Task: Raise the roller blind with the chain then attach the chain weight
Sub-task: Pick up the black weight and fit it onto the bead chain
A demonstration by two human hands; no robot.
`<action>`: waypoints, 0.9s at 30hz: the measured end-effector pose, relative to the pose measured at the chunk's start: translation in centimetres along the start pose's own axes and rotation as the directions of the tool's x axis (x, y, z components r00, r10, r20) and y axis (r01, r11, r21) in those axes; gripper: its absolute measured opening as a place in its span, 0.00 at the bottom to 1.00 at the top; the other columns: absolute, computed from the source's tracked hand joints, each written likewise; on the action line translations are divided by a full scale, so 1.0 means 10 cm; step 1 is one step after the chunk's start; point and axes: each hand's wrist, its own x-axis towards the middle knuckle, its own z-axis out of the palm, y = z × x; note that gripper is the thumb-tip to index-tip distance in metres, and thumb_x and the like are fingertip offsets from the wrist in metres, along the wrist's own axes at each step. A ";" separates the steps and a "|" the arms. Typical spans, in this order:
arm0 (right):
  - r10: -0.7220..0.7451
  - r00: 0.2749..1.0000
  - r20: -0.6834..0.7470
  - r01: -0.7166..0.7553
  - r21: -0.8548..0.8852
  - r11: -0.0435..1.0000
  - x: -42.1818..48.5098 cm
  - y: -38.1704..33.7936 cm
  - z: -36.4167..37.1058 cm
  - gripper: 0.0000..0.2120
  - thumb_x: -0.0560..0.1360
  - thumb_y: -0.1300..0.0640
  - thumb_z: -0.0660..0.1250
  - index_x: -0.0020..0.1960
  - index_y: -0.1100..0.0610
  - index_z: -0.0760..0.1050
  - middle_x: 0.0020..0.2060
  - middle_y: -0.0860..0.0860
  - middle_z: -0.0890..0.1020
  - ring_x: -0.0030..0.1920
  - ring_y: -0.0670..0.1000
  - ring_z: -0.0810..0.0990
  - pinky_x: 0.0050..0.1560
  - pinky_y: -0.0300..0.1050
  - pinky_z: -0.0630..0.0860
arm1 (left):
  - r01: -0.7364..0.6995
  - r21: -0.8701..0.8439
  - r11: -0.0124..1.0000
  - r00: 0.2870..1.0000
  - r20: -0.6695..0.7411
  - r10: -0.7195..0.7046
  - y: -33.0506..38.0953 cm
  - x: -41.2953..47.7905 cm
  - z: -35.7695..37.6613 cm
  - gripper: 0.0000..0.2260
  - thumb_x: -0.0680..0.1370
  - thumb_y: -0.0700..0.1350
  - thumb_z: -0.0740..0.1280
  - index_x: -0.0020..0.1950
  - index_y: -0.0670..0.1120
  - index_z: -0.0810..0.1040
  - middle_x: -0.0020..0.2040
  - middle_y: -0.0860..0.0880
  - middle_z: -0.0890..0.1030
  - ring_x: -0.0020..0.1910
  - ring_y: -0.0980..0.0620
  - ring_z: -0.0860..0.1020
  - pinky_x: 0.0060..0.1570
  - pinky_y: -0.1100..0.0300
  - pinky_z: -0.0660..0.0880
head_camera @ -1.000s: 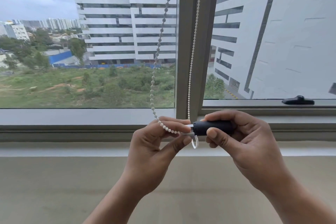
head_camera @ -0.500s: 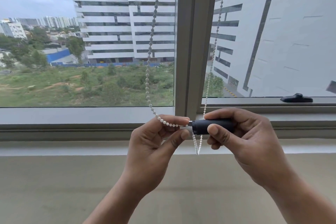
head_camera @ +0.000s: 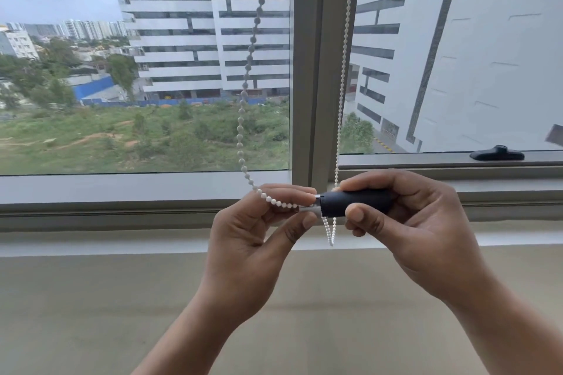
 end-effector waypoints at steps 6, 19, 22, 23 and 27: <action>-0.035 0.999 0.035 0.035 -0.010 0.999 -0.01 0.02 -0.02 0.09 0.64 0.65 0.75 0.44 0.59 0.82 0.39 0.51 0.87 0.37 0.47 0.83 0.40 0.36 0.78 | 0.010 -0.004 1.000 1.000 -0.014 -0.010 0.00 0.00 0.01 0.05 0.72 0.39 0.71 0.47 0.44 0.83 0.49 0.46 0.86 0.52 0.45 0.84 0.55 0.55 0.77; -0.025 0.999 0.035 0.028 -0.070 0.997 -0.01 -0.05 -0.02 0.12 0.64 0.65 0.74 0.48 0.61 0.81 0.45 0.55 0.87 0.47 0.53 0.85 0.49 0.38 0.79 | 0.010 -0.033 0.999 1.000 -0.009 -0.011 -0.01 0.01 0.01 0.04 0.72 0.38 0.72 0.47 0.43 0.83 0.50 0.42 0.85 0.53 0.42 0.83 0.56 0.53 0.77; 0.003 1.000 0.027 -0.001 -0.076 0.997 -0.01 -0.07 0.00 0.12 0.64 0.64 0.74 0.47 0.61 0.81 0.44 0.54 0.87 0.43 0.50 0.85 0.45 0.36 0.79 | -0.002 -0.028 1.000 1.000 -0.011 0.001 -0.02 0.00 0.01 0.04 0.72 0.38 0.72 0.46 0.43 0.83 0.51 0.41 0.84 0.53 0.42 0.83 0.55 0.54 0.76; 0.017 1.000 0.019 -0.016 -0.080 0.997 -0.02 -0.08 0.00 0.12 0.63 0.63 0.74 0.47 0.60 0.81 0.42 0.53 0.87 0.40 0.48 0.84 0.43 0.36 0.79 | -0.008 -0.025 1.000 1.000 -0.009 0.008 -0.02 0.00 0.01 0.04 0.72 0.38 0.72 0.46 0.43 0.83 0.51 0.41 0.84 0.53 0.42 0.83 0.55 0.54 0.77; 0.060 0.998 -0.005 -0.060 -0.099 0.993 -0.02 -0.09 0.01 0.11 0.64 0.60 0.74 0.46 0.59 0.82 0.35 0.52 0.86 0.31 0.47 0.80 0.35 0.38 0.78 | -0.029 0.001 1.000 1.000 0.002 0.029 -0.01 0.00 0.01 0.04 0.72 0.38 0.72 0.46 0.44 0.83 0.50 0.44 0.84 0.53 0.44 0.83 0.53 0.57 0.77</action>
